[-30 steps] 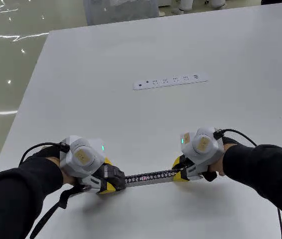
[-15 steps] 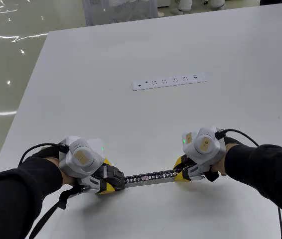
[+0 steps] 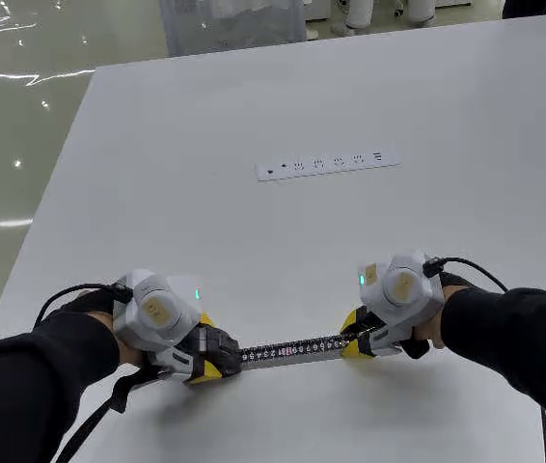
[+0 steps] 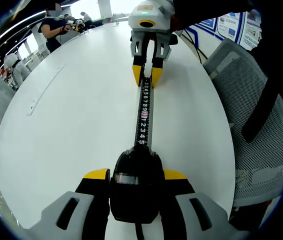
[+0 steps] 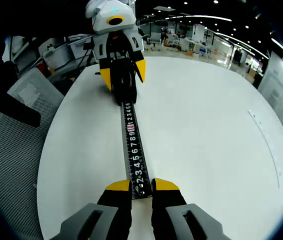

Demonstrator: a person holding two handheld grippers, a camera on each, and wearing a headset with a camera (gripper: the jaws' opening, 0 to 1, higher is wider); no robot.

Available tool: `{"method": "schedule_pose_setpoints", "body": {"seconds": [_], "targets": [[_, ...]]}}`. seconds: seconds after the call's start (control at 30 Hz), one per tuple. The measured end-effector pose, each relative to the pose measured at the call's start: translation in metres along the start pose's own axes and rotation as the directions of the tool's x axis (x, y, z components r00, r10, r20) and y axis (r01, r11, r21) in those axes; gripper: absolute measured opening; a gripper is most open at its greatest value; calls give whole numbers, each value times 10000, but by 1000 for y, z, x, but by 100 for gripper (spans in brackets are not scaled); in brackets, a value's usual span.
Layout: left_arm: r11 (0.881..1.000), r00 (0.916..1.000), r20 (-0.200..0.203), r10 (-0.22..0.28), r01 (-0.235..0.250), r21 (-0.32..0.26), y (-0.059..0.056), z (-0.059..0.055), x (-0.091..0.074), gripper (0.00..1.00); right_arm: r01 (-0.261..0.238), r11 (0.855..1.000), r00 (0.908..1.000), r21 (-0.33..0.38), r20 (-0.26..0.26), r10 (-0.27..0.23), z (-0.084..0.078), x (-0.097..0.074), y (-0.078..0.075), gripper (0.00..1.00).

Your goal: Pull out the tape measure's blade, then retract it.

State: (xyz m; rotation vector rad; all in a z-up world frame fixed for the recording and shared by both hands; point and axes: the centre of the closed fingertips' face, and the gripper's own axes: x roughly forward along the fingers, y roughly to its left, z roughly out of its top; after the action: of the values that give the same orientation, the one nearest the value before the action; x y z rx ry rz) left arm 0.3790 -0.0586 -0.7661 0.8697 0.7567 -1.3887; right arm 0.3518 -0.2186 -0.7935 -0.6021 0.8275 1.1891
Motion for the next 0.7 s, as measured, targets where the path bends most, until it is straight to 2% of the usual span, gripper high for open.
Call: {"method": "schedule_pose_setpoints", "body": {"seconds": [0.7], "targets": [[10000,10000,-8,11,-11,6,1,1,0,33,46,9999,10000,118,-48,-45,-10,-7,-1,10]]}}
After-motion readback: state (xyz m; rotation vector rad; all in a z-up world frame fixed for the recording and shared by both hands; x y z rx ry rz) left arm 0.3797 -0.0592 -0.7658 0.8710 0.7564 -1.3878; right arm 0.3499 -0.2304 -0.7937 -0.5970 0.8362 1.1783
